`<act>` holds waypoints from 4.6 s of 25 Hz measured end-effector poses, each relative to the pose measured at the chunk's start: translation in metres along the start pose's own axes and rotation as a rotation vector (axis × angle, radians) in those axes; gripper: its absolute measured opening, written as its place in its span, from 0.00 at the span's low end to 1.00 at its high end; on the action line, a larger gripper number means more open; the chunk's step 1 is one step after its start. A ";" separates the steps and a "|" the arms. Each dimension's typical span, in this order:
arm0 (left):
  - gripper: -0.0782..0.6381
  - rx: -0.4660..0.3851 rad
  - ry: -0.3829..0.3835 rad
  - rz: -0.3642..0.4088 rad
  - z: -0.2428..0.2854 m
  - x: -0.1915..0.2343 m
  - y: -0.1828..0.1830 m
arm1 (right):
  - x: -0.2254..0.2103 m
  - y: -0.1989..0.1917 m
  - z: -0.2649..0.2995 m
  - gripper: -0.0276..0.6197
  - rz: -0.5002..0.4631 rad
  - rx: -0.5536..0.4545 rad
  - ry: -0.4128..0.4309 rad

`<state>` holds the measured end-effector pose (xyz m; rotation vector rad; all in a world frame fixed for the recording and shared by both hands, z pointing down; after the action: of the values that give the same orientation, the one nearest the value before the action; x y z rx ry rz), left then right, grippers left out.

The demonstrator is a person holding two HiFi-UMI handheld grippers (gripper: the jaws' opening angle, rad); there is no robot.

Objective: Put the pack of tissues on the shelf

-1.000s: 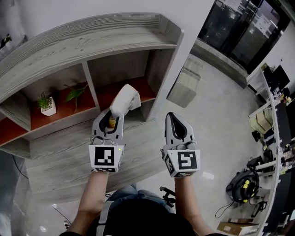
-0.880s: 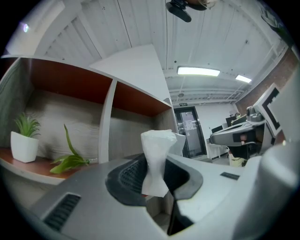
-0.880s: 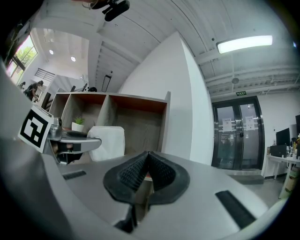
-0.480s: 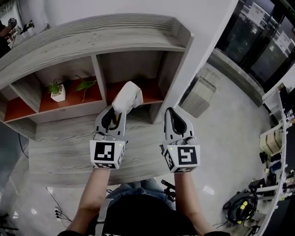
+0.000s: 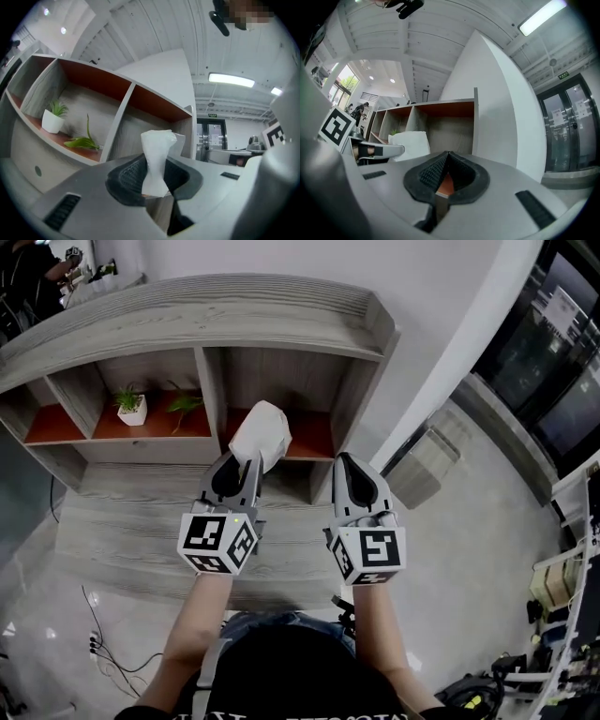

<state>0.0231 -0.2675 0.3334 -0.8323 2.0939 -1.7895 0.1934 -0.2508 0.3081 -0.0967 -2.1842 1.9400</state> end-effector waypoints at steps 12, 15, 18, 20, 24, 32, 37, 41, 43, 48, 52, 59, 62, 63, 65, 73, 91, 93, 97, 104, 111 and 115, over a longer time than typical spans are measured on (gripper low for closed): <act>0.24 -0.124 0.088 -0.611 0.015 0.019 -0.031 | -0.028 0.000 0.003 0.07 0.055 -0.039 0.014; 0.24 -0.137 0.112 -0.757 0.022 0.022 -0.043 | -0.034 -0.001 0.003 0.07 0.080 -0.041 0.003; 0.24 -0.140 0.141 -0.871 0.027 0.024 -0.055 | -0.039 -0.003 0.003 0.07 0.097 -0.040 -0.006; 0.24 -0.136 0.156 -0.925 0.029 0.024 -0.062 | -0.041 -0.005 0.003 0.07 0.102 -0.037 -0.011; 0.24 -0.154 0.184 -1.066 0.033 0.024 -0.078 | -0.043 -0.010 0.002 0.07 0.107 -0.026 -0.013; 0.24 -0.202 0.276 -1.240 0.035 0.032 -0.099 | -0.045 -0.013 0.001 0.07 0.105 -0.012 -0.016; 0.24 -0.211 0.292 -1.247 0.036 0.033 -0.103 | -0.043 -0.016 -0.001 0.07 0.102 -0.002 -0.019; 0.24 -0.215 0.280 -1.262 0.035 0.033 -0.103 | -0.039 -0.016 -0.003 0.07 0.102 0.001 -0.018; 0.24 -0.209 0.285 -1.289 0.033 0.034 -0.105 | -0.037 -0.017 -0.003 0.07 0.101 0.003 -0.016; 0.37 -0.185 0.291 -1.242 0.026 0.036 -0.101 | -0.035 -0.019 -0.007 0.07 0.095 0.013 -0.017; 0.53 -0.177 0.248 -1.176 0.024 0.035 -0.095 | -0.033 -0.021 -0.010 0.07 0.095 0.020 -0.018; 0.54 0.001 0.254 -0.727 0.008 0.023 -0.092 | -0.028 -0.025 -0.009 0.07 0.103 0.029 -0.022; 0.54 0.085 0.255 -0.512 0.008 0.018 -0.088 | -0.025 -0.026 -0.010 0.07 0.104 0.034 -0.021; 0.54 0.103 0.255 -0.460 0.008 0.017 -0.087 | -0.025 -0.026 -0.010 0.07 0.105 0.035 -0.022; 0.54 0.128 0.249 -0.375 0.009 0.015 -0.085 | -0.025 -0.028 -0.010 0.07 0.106 0.037 -0.026; 0.54 0.152 0.174 -0.103 0.017 -0.003 -0.073 | -0.027 -0.029 -0.009 0.07 0.112 0.041 -0.045; 0.54 0.228 0.196 0.002 0.038 0.004 -0.078 | -0.031 -0.031 -0.002 0.07 0.114 0.052 -0.047; 0.54 0.237 0.201 0.011 0.041 0.005 -0.078 | -0.032 -0.030 -0.001 0.07 0.111 0.050 -0.044; 0.54 0.257 0.206 0.020 0.047 0.006 -0.079 | -0.034 -0.029 0.002 0.07 0.112 0.046 -0.041; 0.54 0.289 0.221 0.034 0.059 0.009 -0.080 | -0.037 -0.026 0.003 0.07 0.110 0.040 -0.037; 0.54 0.309 0.243 0.049 0.067 0.012 -0.082 | -0.037 -0.026 0.003 0.07 0.107 0.043 -0.036; 0.54 0.318 0.244 0.048 0.072 0.013 -0.083 | -0.038 -0.027 0.001 0.07 0.107 0.047 -0.040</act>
<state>0.0730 -0.3395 0.4011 -0.4966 1.8665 -2.2134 0.2323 -0.2624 0.3299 -0.1725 -2.1993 2.0661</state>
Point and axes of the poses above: the fingertips, and each gripper's own axes: z forward along the fingers, x to its left, y out of its top, the point moved 3 cm from there along -z, backward along the fingers, and after that the axes turned 11 degrees about -y, right-handed, at the moved point
